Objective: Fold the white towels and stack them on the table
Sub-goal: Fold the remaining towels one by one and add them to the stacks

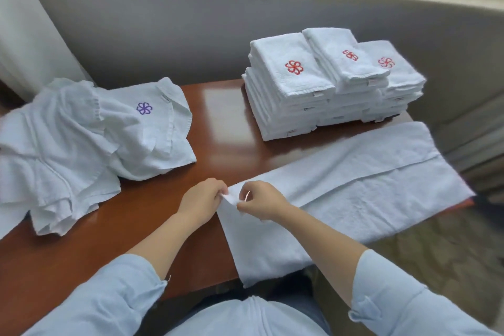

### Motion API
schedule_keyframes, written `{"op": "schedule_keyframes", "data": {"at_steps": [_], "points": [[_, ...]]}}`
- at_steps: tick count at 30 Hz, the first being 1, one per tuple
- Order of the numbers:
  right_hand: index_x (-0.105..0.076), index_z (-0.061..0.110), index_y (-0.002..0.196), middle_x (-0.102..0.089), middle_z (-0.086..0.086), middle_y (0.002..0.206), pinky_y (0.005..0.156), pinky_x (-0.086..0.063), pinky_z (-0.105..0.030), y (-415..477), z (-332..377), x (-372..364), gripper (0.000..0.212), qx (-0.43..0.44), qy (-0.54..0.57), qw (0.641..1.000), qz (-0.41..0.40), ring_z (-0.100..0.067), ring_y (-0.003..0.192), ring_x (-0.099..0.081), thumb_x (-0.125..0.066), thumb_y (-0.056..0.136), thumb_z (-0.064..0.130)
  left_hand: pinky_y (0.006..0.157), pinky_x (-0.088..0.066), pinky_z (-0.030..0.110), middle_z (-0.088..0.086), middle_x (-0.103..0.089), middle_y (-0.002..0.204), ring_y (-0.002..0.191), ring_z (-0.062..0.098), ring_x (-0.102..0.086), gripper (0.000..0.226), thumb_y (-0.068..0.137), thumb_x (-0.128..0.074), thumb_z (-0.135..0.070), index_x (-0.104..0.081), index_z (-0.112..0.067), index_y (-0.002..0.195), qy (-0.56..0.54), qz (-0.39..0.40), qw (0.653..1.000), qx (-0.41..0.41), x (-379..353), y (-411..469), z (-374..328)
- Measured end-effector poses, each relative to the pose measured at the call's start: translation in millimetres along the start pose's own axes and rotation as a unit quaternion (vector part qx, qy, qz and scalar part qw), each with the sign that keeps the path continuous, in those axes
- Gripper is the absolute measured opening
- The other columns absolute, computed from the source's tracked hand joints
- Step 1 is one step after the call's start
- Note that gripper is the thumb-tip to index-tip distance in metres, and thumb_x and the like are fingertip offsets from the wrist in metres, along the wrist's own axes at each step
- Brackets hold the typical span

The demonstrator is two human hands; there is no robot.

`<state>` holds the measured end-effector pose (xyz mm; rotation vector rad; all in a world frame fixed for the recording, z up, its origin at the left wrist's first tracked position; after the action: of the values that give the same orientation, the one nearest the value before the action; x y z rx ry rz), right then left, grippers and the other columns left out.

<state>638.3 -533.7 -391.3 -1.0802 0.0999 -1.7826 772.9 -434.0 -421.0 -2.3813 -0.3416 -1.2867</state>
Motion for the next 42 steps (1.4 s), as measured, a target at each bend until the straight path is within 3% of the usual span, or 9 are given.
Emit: {"op": "schedule_keyframes", "data": {"at_steps": [3, 6, 10, 14, 18, 20, 23, 28, 42], "points": [[-0.065, 0.023, 0.089, -0.072, 0.004, 0.077, 0.063, -0.059, -0.032, -1.4, -0.2, -5.9, 0.017, -0.022, 0.023, 0.999, 0.011, -0.014, 0.065, -0.069, -0.055, 0.084, 0.036, 0.067, -0.043, 0.030, -0.009, -0.055, 0.102, 0.094, 0.015, -0.055, 0.026, 0.093, -0.049, -0.007, -0.060, -0.030, 0.092, 0.042, -0.025, 0.999, -0.019, 11.5, 2.7, 7.8], [-0.066, 0.028, 0.097, -0.066, 0.013, 0.086, 0.066, -0.053, -0.029, -1.3, -5.3, 1.3, 0.018, -0.023, -0.045, 0.997, -0.057, -0.011, 0.081, -0.065, -0.052, 0.087, 0.034, 0.072, -0.048, 0.034, -0.009, -0.052, 0.110, 0.102, 0.015, -0.052, 0.031, 0.090, -0.050, -0.001, -0.063, -0.029, 0.089, 0.074, -0.012, 0.997, -0.014, 10.7, 1.2, 14.1], [-0.060, 0.024, 0.123, -0.057, 0.005, 0.121, 0.078, -0.042, -0.030, -0.1, -22.9, 5.6, 0.033, -0.008, -0.163, 0.979, -0.120, -0.017, 0.113, -0.050, -0.050, 0.092, 0.024, 0.073, -0.050, 0.035, -0.008, -0.055, 0.114, 0.098, 0.015, -0.055, 0.026, 0.090, -0.046, -0.006, -0.059, -0.027, 0.098, 0.003, -0.023, 0.999, 0.045, 3.9, 0.7, 16.7], [-0.053, 0.025, 0.130, -0.045, -0.001, 0.133, 0.088, -0.040, -0.031, -0.4, -43.5, -7.9, 0.039, -0.015, -0.214, 0.973, -0.083, -0.025, 0.120, -0.041, -0.047, 0.093, 0.017, 0.080, -0.051, 0.037, -0.004, -0.060, 0.114, 0.101, 0.018, -0.059, 0.028, 0.099, -0.048, -0.032, -0.052, -0.023, 0.125, -0.001, 0.008, 0.994, 0.105, -2.7, 9.0, 15.7], [-0.050, 0.026, 0.133, -0.038, -0.001, 0.140, 0.087, -0.043, -0.029, 2.3, -48.1, -10.7, 0.045, 0.002, -0.213, 0.974, -0.073, -0.024, 0.129, -0.033, -0.049, 0.090, 0.013, 0.080, -0.050, 0.037, -0.001, -0.057, 0.114, 0.097, 0.019, -0.059, 0.019, 0.099, -0.046, -0.029, -0.060, -0.023, 0.110, 0.011, 0.060, 0.991, 0.119, -5.0, 17.6, 16.4], [-0.047, 0.027, 0.138, -0.031, -0.001, 0.150, 0.089, -0.043, -0.030, 6.5, -47.3, -9.5, 0.051, 0.008, -0.190, 0.981, -0.051, -0.023, 0.139, -0.025, -0.050, 0.090, 0.011, 0.077, -0.050, 0.039, 0.002, -0.055, 0.113, 0.094, 0.023, -0.059, 0.017, 0.101, -0.045, -0.027, -0.059, -0.020, 0.108, 0.012, 0.029, 0.991, 0.129, 2.5, 22.9, 18.2], [-0.041, 0.027, 0.146, -0.015, -0.001, 0.163, 0.109, -0.036, -0.036, 14.5, -40.5, -9.1, 0.059, 0.037, -0.139, 0.989, -0.013, -0.019, 0.151, -0.007, -0.047, 0.091, 0.007, 0.073, -0.050, 0.042, 0.004, -0.053, 0.111, 0.087, 0.027, -0.059, 0.016, 0.101, -0.042, -0.019, -0.057, -0.019, 0.107, 0.025, -0.037, 0.989, 0.139, 21.0, 29.9, 24.2], [-0.037, 0.022, 0.151, -0.019, 0.001, 0.162, 0.117, -0.027, -0.036, 22.3, -29.4, -6.4, 0.060, 0.079, -0.117, 0.989, -0.041, -0.019, 0.153, -0.006, -0.046, 0.094, 0.007, 0.070, -0.048, 0.042, 0.006, -0.046, 0.123, 0.090, 0.032, -0.060, 0.033, 0.094, -0.042, -0.007, -0.055, -0.020, 0.122, 0.031, -0.069, 0.986, 0.146, 38.9, 34.7, 33.1], [-0.042, 0.026, 0.148, -0.031, 0.005, 0.157, 0.115, -0.032, -0.031, -33.1, -82.5, -4.5, 0.054, 0.074, -0.134, 0.983, -0.098, -0.014, 0.145, -0.027, -0.053, 0.095, 0.021, 0.066, -0.042, 0.023, -0.011, -0.050, 0.112, 0.097, 0.008, -0.055, 0.027, 0.091, -0.056, -0.029, -0.058, -0.029, 0.118, 0.043, -0.037, 0.998, -0.016, -27.9, -29.6, -23.9]]}}
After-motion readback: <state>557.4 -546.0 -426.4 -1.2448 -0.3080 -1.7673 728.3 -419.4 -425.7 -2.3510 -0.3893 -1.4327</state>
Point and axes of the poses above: each hand's wrist, its own y-axis towards the middle knuckle, its own x-axis out of the back of the hand, z = x × y, the point moved 4 cm from there along y, towards the middle knuckle
